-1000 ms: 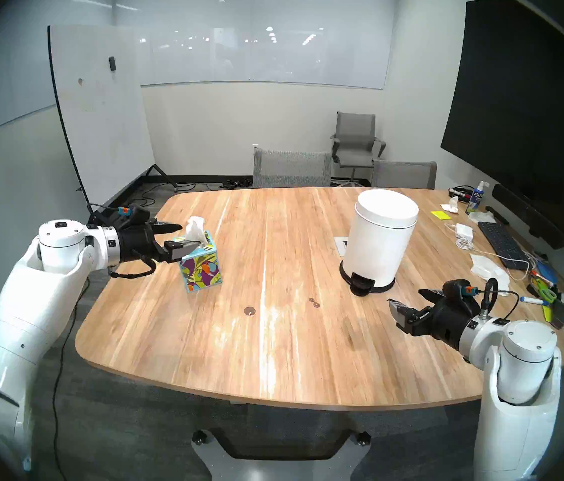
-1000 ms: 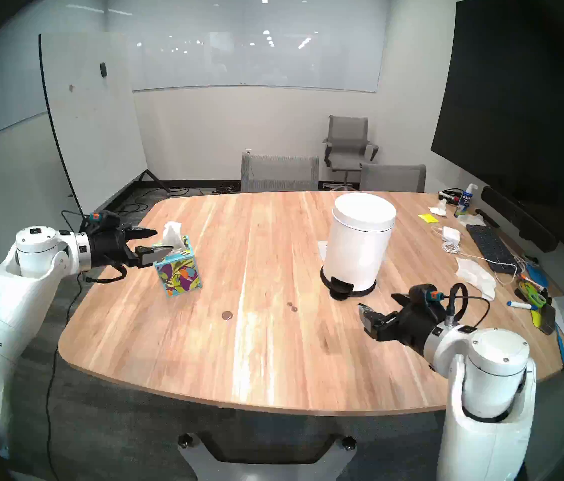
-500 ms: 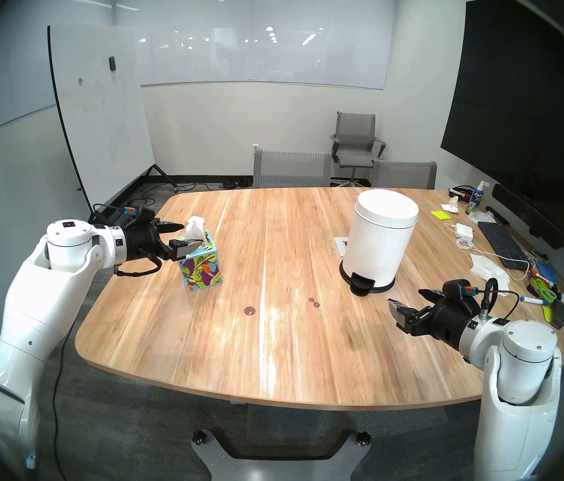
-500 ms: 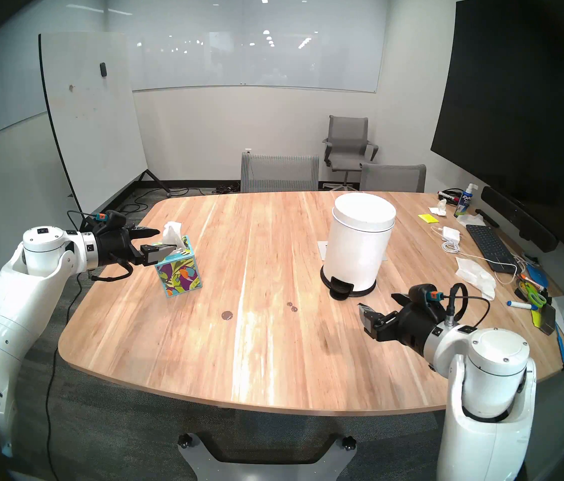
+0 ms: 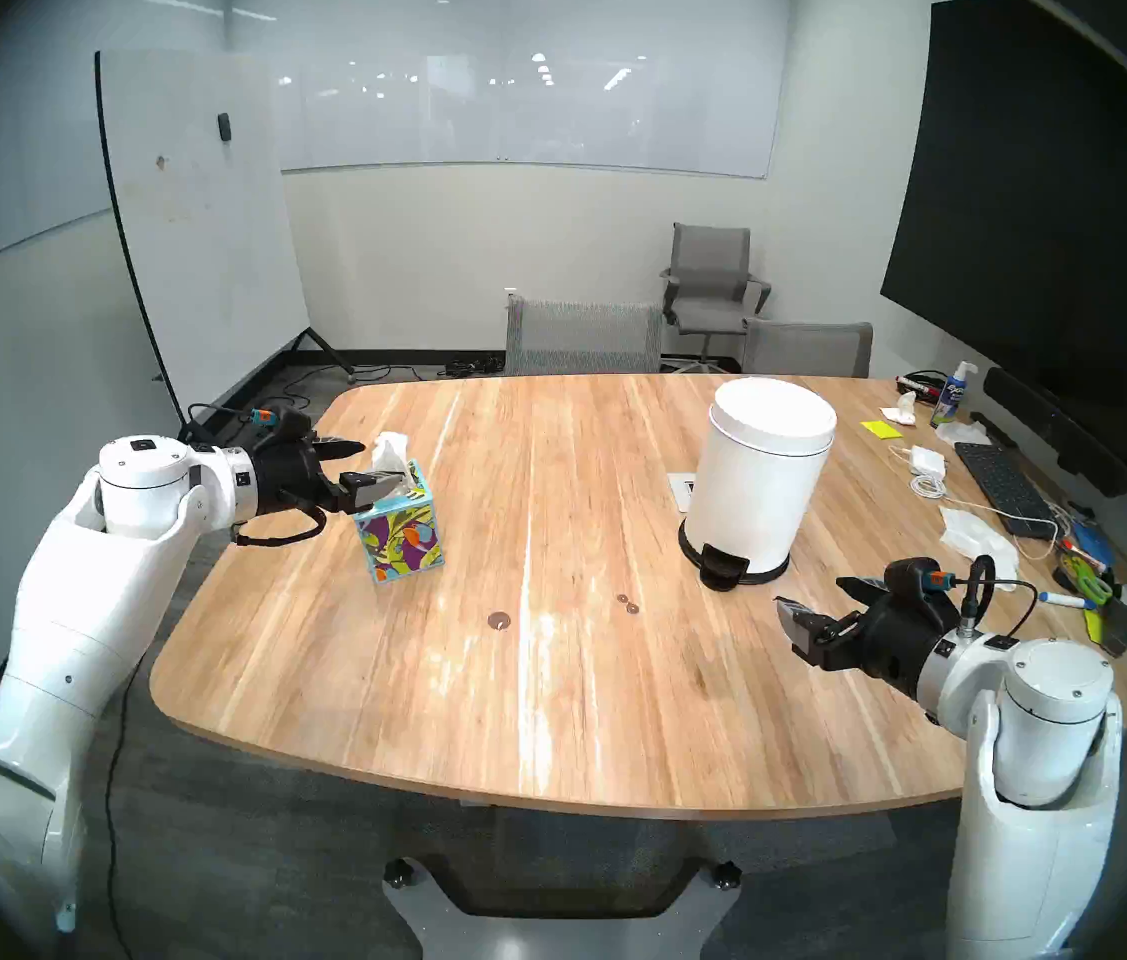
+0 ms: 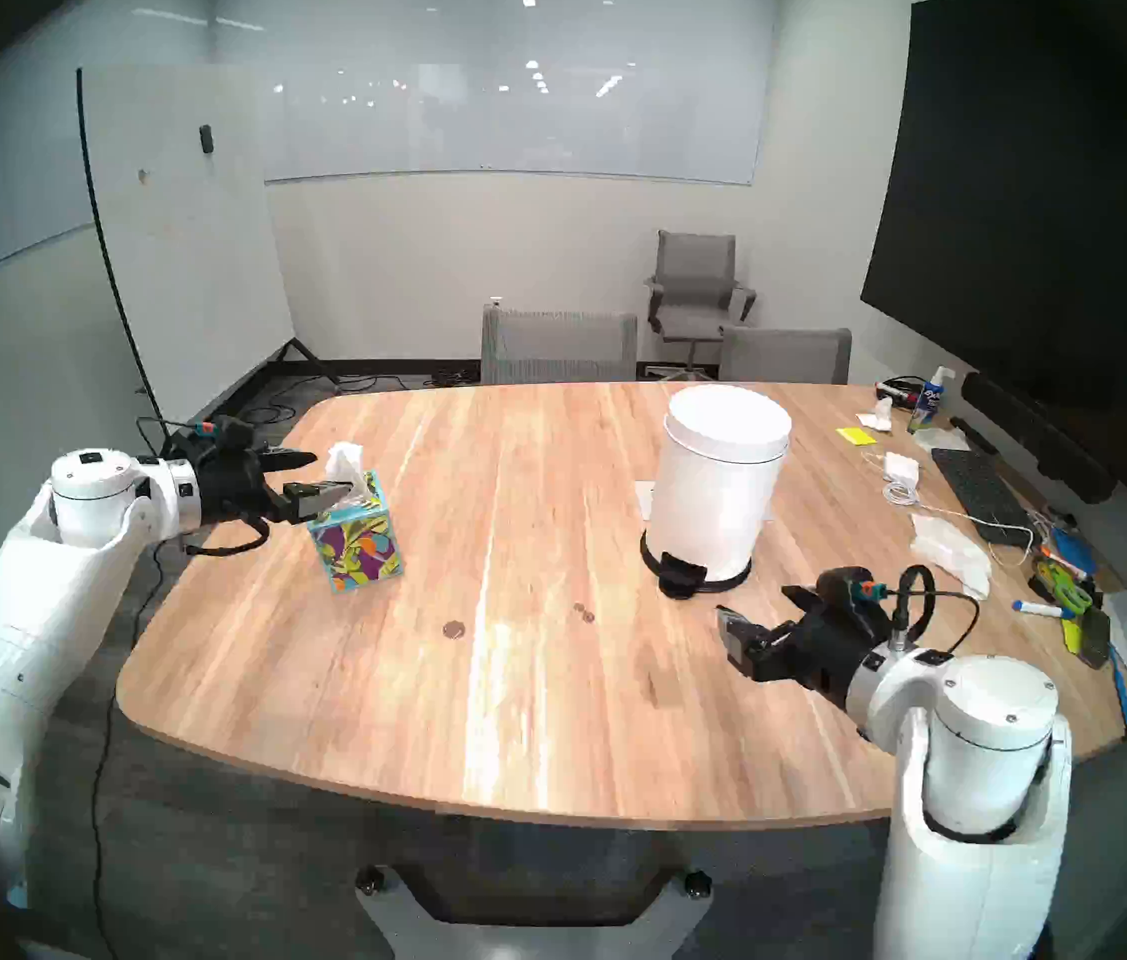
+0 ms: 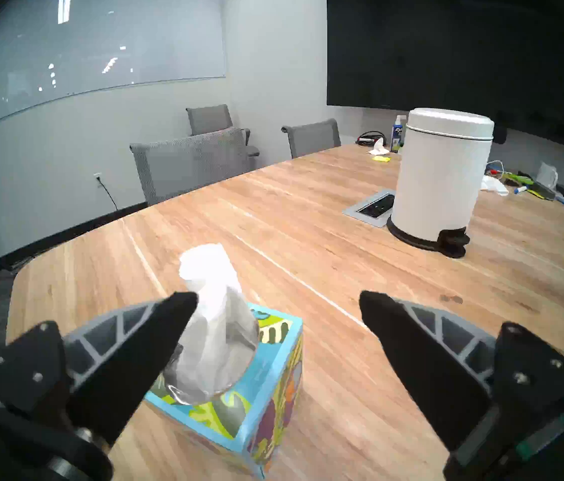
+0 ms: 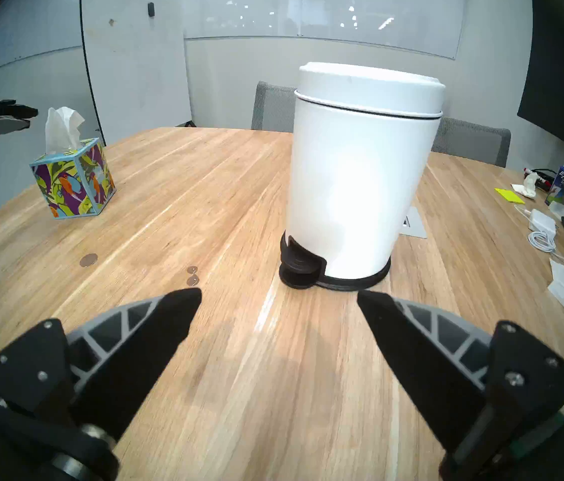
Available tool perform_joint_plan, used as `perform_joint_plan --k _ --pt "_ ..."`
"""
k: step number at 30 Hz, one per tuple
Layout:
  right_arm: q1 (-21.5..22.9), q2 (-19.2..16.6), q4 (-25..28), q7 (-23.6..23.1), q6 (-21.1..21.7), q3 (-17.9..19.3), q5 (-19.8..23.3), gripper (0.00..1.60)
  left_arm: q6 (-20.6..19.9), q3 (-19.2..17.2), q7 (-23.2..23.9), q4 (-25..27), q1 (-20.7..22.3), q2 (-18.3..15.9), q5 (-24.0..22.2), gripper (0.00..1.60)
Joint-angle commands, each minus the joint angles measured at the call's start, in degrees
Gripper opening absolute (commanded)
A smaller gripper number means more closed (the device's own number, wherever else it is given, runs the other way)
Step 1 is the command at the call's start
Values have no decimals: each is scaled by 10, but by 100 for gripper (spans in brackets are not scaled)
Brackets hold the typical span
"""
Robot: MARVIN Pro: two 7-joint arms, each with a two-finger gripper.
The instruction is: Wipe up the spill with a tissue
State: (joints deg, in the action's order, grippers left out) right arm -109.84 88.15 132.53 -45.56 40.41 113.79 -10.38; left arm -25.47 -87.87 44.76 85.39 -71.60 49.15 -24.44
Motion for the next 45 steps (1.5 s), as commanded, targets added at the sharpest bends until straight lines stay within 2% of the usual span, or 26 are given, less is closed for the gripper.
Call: perform_joint_plan --k 1,9,23,45 --pt "1 0 10 0 0 1 0 160 5 0 1 -2 18 0 1 160" --pt "1 0 10 0 0 1 0 160 14 10 1 -25 28 6 8 160" --pt "1 0 10 0 0 1 0 160 24 33 -5 -85 77 24 25 160" --pt "1 0 10 0 0 1 0 160 36 39 1 -103 83 34 38 160"
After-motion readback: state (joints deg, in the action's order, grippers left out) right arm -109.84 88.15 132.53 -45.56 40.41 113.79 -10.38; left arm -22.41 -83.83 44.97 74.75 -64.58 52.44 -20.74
